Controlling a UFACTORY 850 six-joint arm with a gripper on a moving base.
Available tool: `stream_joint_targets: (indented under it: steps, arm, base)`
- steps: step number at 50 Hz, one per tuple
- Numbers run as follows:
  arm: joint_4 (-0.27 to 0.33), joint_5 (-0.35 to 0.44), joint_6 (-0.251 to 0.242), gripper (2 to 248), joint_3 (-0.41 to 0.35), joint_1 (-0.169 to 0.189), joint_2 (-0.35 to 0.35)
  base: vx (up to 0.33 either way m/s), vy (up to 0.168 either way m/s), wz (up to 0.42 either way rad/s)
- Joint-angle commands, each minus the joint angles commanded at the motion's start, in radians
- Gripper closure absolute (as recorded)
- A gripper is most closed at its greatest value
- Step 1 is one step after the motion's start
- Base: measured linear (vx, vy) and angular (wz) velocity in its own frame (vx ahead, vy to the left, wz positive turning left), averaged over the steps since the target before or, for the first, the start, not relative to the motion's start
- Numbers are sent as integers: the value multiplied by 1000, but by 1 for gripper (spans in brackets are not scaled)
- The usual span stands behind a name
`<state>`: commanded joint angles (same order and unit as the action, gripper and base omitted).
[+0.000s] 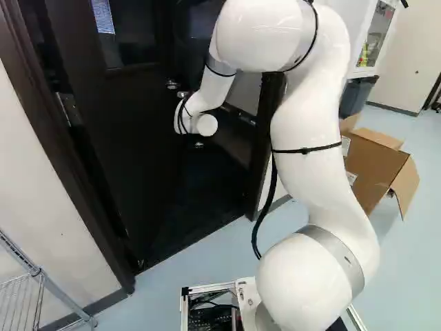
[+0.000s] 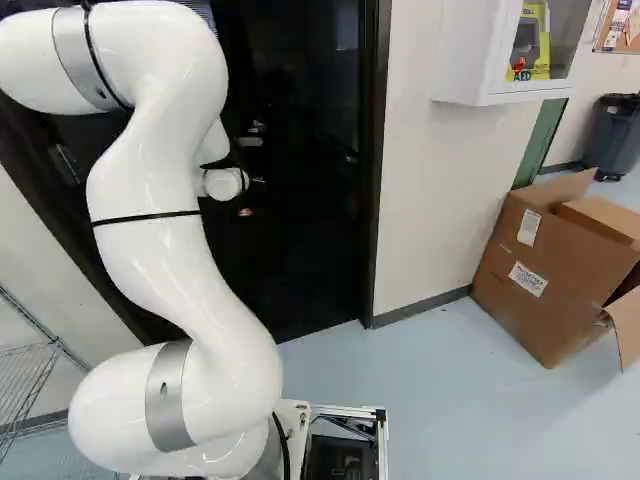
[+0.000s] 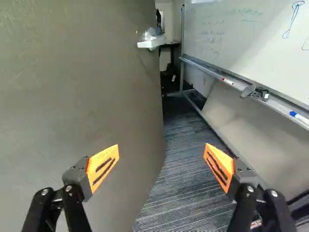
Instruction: Open the door and move inside
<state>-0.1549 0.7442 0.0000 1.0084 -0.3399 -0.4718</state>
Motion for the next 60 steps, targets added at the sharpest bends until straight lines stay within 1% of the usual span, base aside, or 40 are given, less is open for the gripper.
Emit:
stream_joint_targets:
  steps: [15, 49, 60]
  arm:
    - [43, 0, 0, 3, -90, 13, 71]
    - [171, -12, 0, 3, -289, 44, 237]
    - [183, -15, 0, 3, -352, 54, 292]
  base:
    - [0, 0, 0]
    - [0, 0, 0]
    - [0, 0, 0]
